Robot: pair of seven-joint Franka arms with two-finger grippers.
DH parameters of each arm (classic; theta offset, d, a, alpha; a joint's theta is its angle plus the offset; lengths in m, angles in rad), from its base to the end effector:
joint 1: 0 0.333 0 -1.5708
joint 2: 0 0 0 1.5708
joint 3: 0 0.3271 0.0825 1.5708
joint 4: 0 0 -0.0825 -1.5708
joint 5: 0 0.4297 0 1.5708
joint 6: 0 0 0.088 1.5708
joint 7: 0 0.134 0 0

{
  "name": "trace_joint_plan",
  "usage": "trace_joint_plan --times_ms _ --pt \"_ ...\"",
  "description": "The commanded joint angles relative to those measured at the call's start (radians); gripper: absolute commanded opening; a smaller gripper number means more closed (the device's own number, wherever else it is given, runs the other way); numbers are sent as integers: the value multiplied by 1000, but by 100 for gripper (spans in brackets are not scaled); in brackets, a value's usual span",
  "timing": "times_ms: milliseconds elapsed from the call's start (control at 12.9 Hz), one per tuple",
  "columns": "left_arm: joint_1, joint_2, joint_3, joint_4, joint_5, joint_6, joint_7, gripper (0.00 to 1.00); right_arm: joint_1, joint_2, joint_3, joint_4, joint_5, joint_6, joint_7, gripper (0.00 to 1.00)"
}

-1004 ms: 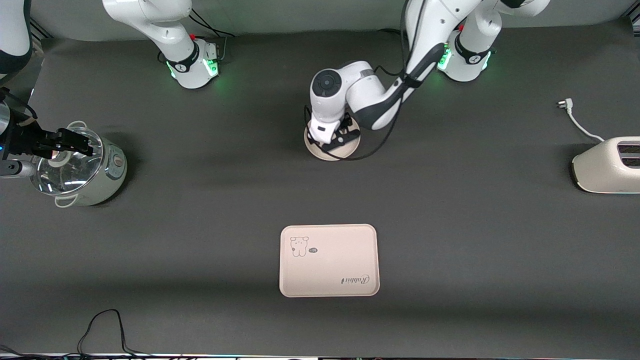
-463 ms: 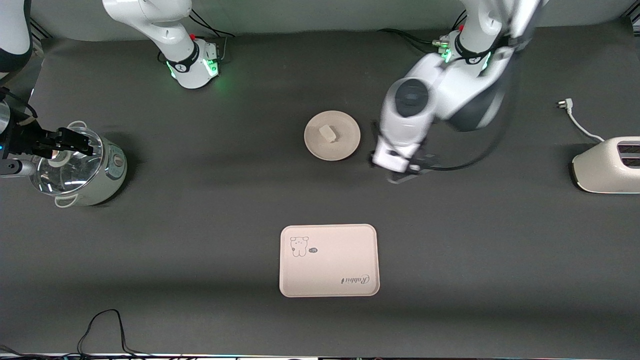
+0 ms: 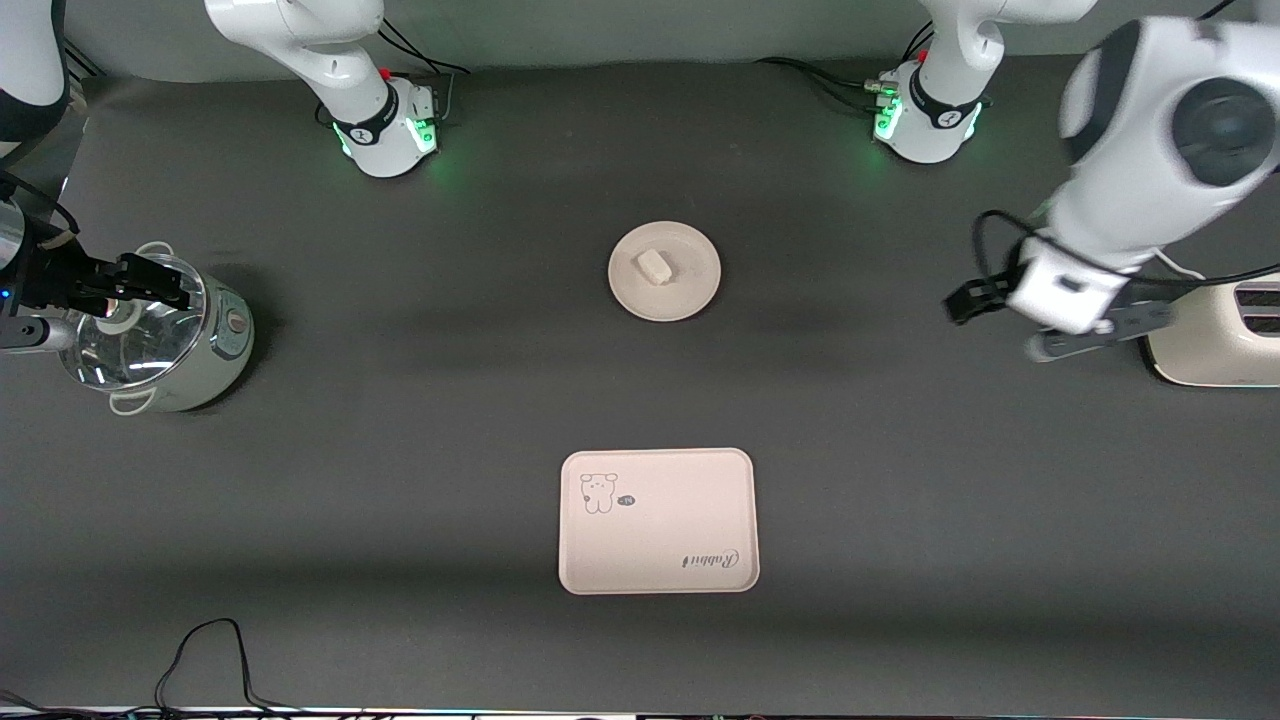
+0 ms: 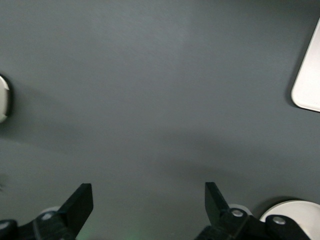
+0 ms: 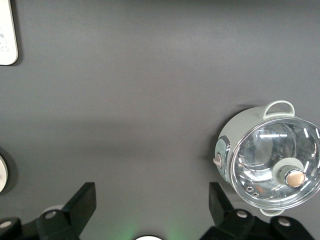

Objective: Place bun in plate and plate on tray
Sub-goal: 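Withdraw the left gripper from the plate back to its side, then move the right gripper toward the rim of the white plate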

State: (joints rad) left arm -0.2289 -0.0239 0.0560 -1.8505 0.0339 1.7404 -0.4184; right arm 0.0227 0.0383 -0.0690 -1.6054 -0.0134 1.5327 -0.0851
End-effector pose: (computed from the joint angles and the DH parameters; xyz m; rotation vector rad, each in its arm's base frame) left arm 0.5794 -0.0969 0.4920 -3.0621 -0.3665 0.1130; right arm 0.6014 -0.0291 0.5648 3.1274 0.0609 -0.1749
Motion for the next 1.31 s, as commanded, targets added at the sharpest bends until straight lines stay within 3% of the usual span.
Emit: trace_joint_plan --times_ms 0,386,772,1004,1236 --pt "29 -18 56 39 0 -62 128 100 11 -11 -2 5 4 -14 -16 100" --pt "325 22 -137 125 3 -82 197 100 158 -40 -2 4 39 -23 76 100" --pt "294 27 -125 160 46 -102 231 100 487 -35 -2 4 120 -6 452 100" --pt "201 27 -19 165 47 -117 237 100 688 -18 -2 -5 142 59 619 100" --pt "197 33 -16 166 44 -127 237 100 833 -15 1 -45 144 111 691 100"
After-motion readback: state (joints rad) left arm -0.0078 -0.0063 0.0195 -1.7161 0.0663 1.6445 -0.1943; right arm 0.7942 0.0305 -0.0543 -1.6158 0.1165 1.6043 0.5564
